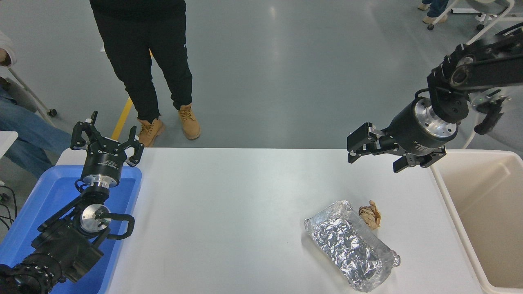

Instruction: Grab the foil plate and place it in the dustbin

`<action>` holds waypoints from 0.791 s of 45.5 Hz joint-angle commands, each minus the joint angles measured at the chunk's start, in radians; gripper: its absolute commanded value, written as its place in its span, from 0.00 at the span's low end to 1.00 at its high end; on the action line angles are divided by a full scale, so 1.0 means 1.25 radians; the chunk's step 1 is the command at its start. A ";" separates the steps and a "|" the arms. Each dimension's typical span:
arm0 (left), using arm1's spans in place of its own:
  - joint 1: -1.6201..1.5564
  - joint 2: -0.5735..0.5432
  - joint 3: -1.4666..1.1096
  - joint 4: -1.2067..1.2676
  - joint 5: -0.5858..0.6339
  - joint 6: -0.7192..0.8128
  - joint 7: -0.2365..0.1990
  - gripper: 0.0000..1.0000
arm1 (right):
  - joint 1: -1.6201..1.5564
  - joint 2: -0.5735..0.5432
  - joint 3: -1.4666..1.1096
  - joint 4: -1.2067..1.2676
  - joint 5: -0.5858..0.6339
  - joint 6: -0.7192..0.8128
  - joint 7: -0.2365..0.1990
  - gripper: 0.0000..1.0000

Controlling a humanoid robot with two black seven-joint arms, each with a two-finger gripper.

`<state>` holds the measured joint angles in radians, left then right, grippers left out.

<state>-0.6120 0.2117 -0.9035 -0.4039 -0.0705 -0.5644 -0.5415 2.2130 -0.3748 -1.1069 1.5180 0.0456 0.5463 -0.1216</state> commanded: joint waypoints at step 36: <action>0.000 0.000 0.000 0.000 0.000 0.000 0.000 0.99 | 0.003 0.036 -0.003 -0.004 0.014 0.000 0.000 1.00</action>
<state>-0.6120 0.2115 -0.9035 -0.4040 -0.0703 -0.5645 -0.5415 2.2170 -0.3518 -1.1083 1.5150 0.0550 0.5461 -0.1213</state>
